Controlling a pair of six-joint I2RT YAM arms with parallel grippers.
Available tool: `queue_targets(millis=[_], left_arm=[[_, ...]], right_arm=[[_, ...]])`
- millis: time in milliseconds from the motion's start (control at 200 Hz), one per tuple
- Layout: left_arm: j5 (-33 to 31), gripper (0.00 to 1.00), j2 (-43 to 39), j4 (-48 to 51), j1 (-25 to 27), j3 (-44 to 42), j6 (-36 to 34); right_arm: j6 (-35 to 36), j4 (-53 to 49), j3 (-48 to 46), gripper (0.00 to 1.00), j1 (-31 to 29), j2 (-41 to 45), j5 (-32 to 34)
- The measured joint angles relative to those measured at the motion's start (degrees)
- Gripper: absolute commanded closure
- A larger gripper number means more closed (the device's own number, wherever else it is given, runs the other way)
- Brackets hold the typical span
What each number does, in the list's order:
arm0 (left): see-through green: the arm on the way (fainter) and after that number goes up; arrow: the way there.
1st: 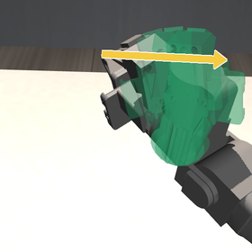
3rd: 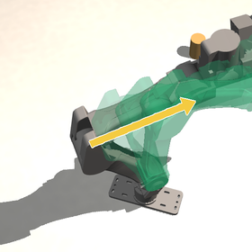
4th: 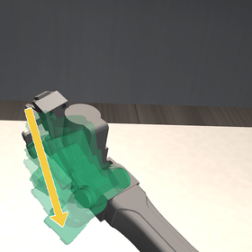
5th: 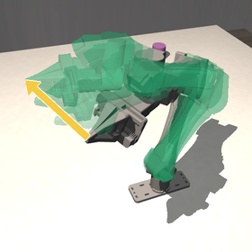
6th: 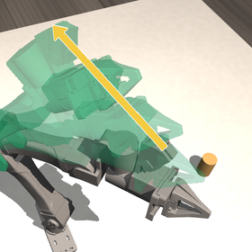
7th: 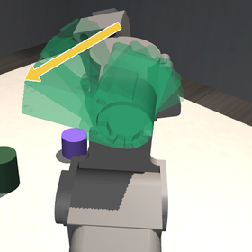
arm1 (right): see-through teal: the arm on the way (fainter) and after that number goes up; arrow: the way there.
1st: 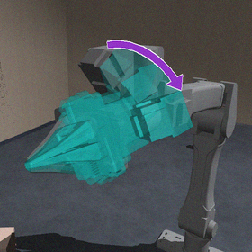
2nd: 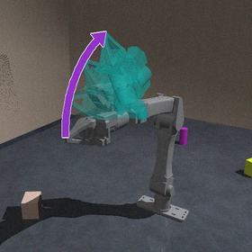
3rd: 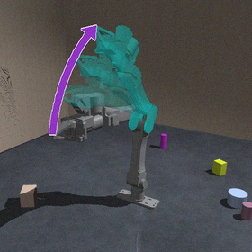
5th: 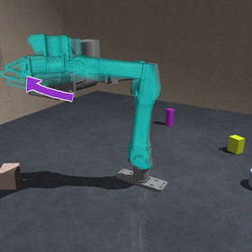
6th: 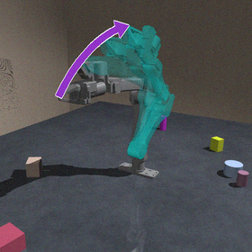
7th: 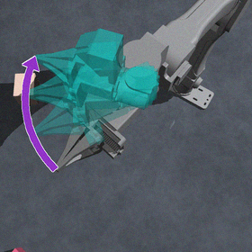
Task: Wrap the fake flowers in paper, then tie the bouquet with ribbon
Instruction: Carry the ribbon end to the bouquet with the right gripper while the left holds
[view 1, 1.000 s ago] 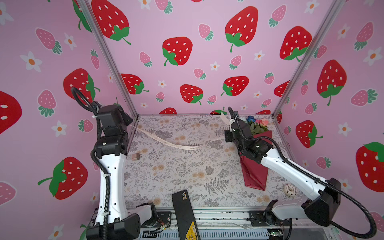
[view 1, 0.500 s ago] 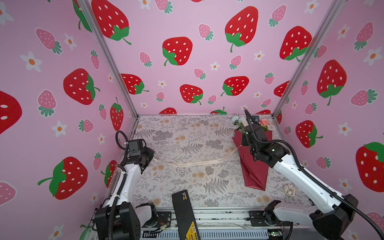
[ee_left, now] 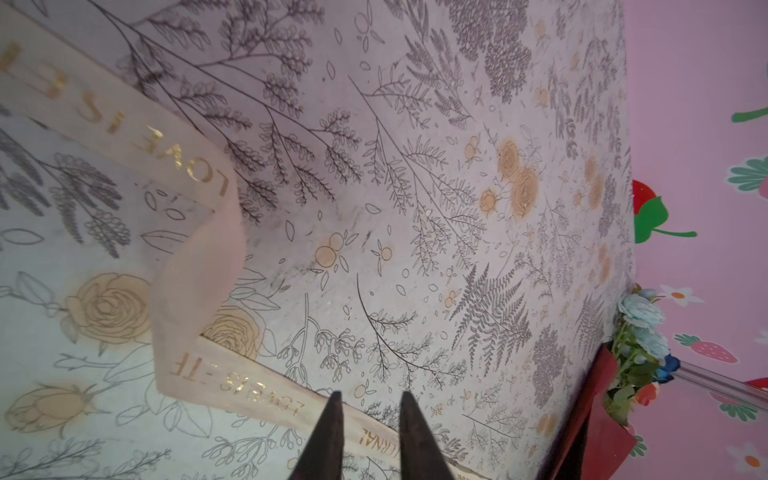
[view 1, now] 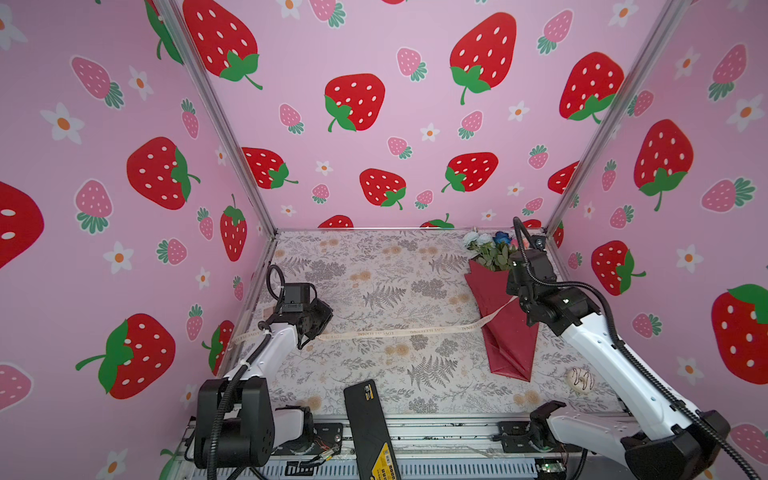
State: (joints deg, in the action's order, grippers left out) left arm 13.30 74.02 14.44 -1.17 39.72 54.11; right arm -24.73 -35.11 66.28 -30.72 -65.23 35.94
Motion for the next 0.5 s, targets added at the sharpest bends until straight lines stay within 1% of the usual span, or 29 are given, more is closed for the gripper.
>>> queue_targets(millis=[80, 170, 210, 290, 390, 500], left_arm=[[0.9, 0.43, 0.3, -1.0, 0.7, 0.5, 0.4], [1.3, 0.2, 0.2, -1.2, 1.1, 1.6, 0.0], [1.3, 0.12, -0.1, -1.0, 1.2, 2.2, 0.0], [1.2, 0.0, -1.1, -0.3, 1.4, 3.4, -1.0], [0.8, 0.01, -2.9, 0.2, 1.4, 4.0, -1.7], [0.6, 0.01, -4.8, 1.4, 1.4, 4.0, -2.6]], right_arm=[[0.7, 1.1, 0.1, 1.0, -0.1, 0.0, -6.2], [0.9, 2.5, 0.5, 1.0, -0.8, -0.1, -13.8], [1.0, 3.1, 0.8, 1.0, -1.2, -0.1, -16.5], [1.0, 4.5, 1.7, 1.0, -2.3, -0.2, -21.4], [1.0, 5.7, 2.9, 1.0, -3.5, -1.4, -24.9], [0.9, 6.0, 3.2, 1.0, -4.4, -3.6, -26.2]])
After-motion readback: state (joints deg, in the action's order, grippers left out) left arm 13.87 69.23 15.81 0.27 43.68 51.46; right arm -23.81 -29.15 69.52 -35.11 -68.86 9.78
